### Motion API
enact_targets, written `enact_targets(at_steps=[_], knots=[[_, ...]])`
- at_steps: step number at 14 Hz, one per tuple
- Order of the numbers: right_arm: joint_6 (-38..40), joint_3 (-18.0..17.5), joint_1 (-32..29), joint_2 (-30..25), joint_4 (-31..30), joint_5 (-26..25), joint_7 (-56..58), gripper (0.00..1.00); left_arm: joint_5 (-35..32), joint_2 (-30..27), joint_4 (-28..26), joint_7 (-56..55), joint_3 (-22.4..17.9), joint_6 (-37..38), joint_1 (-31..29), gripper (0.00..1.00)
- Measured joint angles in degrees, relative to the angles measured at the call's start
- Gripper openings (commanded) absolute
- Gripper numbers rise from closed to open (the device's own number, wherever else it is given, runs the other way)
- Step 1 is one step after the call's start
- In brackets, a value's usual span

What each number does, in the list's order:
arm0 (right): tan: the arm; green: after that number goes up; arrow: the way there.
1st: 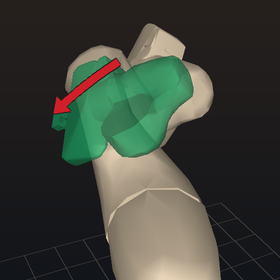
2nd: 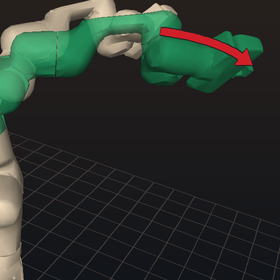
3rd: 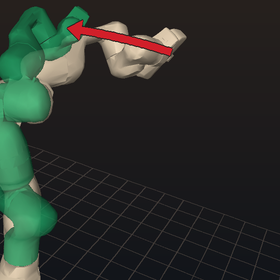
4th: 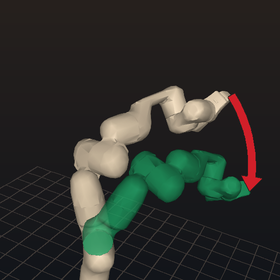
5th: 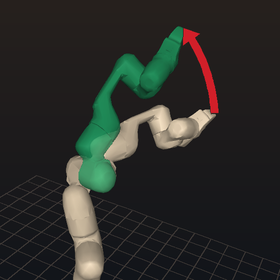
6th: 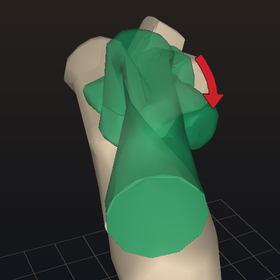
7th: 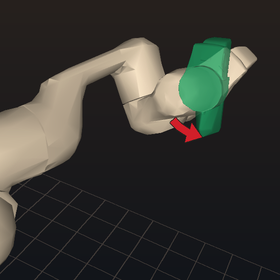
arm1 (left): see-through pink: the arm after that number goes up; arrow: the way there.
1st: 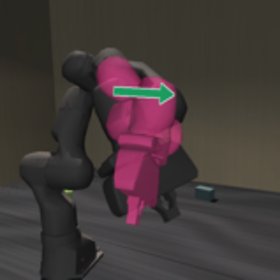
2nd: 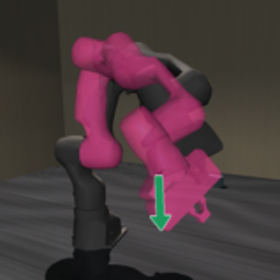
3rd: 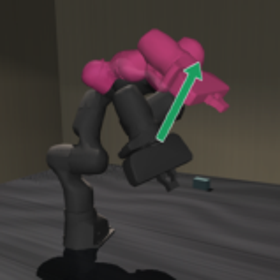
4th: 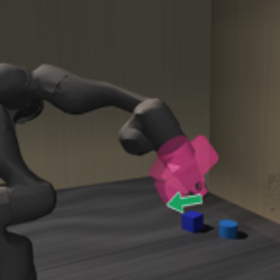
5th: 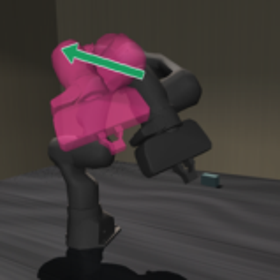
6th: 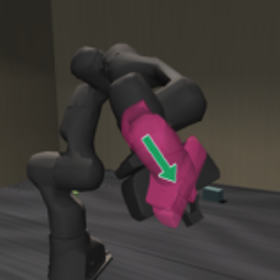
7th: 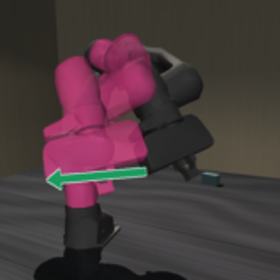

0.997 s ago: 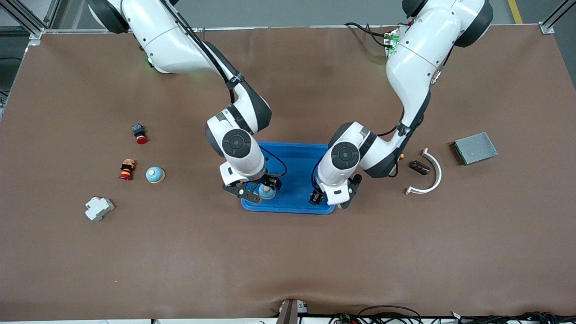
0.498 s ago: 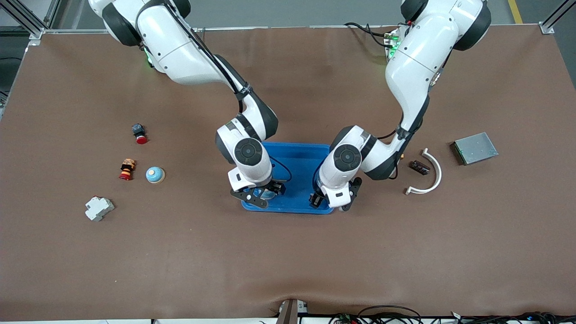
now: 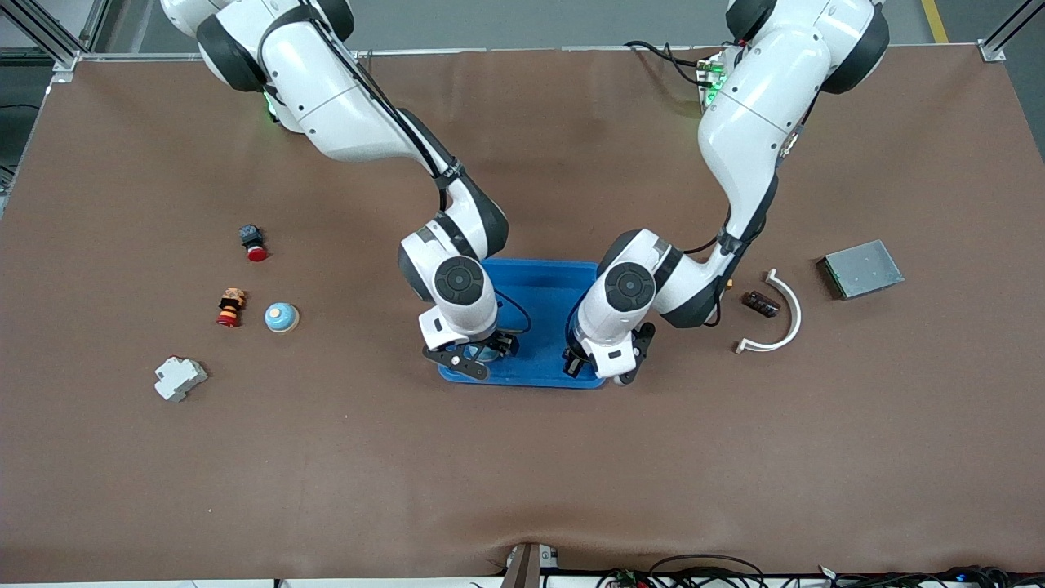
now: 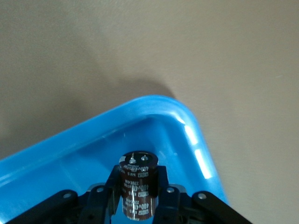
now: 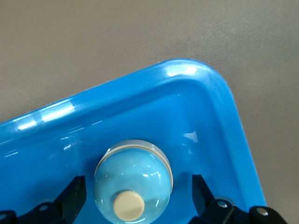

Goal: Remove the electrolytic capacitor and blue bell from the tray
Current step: 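Carry the capacitor beside the white arc while the right gripper lifts the bell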

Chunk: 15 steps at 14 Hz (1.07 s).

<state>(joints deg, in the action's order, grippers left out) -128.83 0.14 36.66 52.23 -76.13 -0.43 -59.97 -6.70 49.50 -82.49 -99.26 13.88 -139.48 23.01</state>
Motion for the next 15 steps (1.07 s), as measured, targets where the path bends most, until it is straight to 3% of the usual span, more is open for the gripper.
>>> enact_targets(at_steps=[1,2,4,7,11,15], knots=[[0.0,0.2,0.3,0.2,0.2,0.0,-0.2,0.88,0.0,-0.5,0.5,-0.3,0.0,0.1,-0.2,0.00],[0.0,0.4,0.6,0.4,0.3,0.0,-0.2,0.67,0.0,-1.5,0.8,-0.4,0.0,0.9,-0.4,0.00],[0.0,0.6,0.6,0.5,0.6,0.0,-0.3,0.02,0.3,-3.9,1.2,-1.3,-0.1,6.0,-0.9,0.00],[0.2,0.8,0.6,0.5,1.0,0.0,-0.5,0.00,1.0,-8.9,1.4,0.3,-0.2,16.5,-5.4,0.00],[4.7,0.9,0.6,0.5,3.4,0.0,-1.1,0.00,1.1,-14.7,1.0,14.4,-0.5,33.0,-12.5,0.00],[12.9,0.8,0.4,-0.7,8.2,0.3,-1.2,0.00,1.1,-18.0,-3.7,34.2,-0.8,37.1,-24.3,0.00]])
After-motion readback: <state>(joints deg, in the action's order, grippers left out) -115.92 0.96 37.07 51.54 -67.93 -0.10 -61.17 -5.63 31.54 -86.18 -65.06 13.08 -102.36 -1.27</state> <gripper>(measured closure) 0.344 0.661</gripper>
